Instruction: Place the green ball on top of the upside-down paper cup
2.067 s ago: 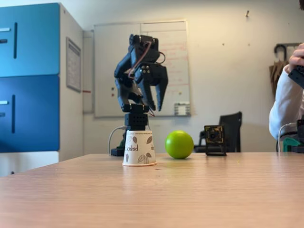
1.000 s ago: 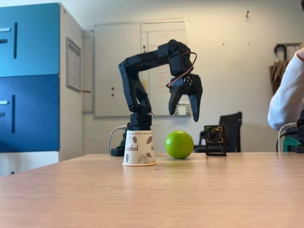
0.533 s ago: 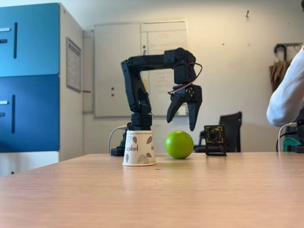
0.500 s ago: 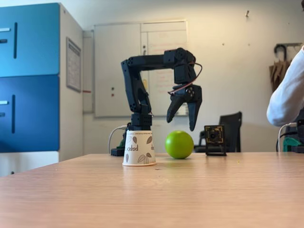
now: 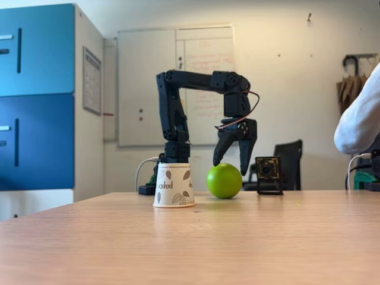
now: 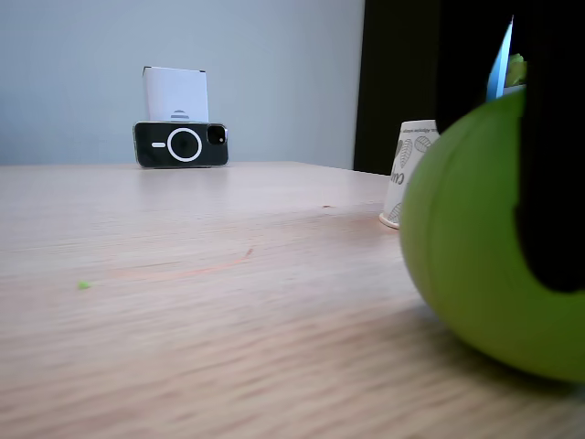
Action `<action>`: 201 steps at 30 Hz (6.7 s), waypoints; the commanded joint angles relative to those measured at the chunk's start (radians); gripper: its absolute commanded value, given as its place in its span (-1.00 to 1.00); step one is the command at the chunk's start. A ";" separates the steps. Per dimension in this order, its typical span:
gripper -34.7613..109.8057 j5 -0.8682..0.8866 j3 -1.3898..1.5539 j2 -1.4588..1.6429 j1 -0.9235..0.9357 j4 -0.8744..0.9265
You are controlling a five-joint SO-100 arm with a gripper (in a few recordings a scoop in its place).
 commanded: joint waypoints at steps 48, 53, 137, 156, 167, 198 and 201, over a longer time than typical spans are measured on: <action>-0.20 0.127 0.091 0.184 0.072 -0.008; -0.20 0.127 -0.012 0.253 0.083 0.137; 0.01 -0.468 -0.063 0.275 0.796 0.018; 0.09 -0.462 -0.044 0.422 0.765 0.032; 0.08 -0.509 -0.032 0.652 0.781 -0.100; -0.52 -0.314 1.043 1.470 1.138 0.002; -0.52 -0.316 1.088 1.514 1.135 0.002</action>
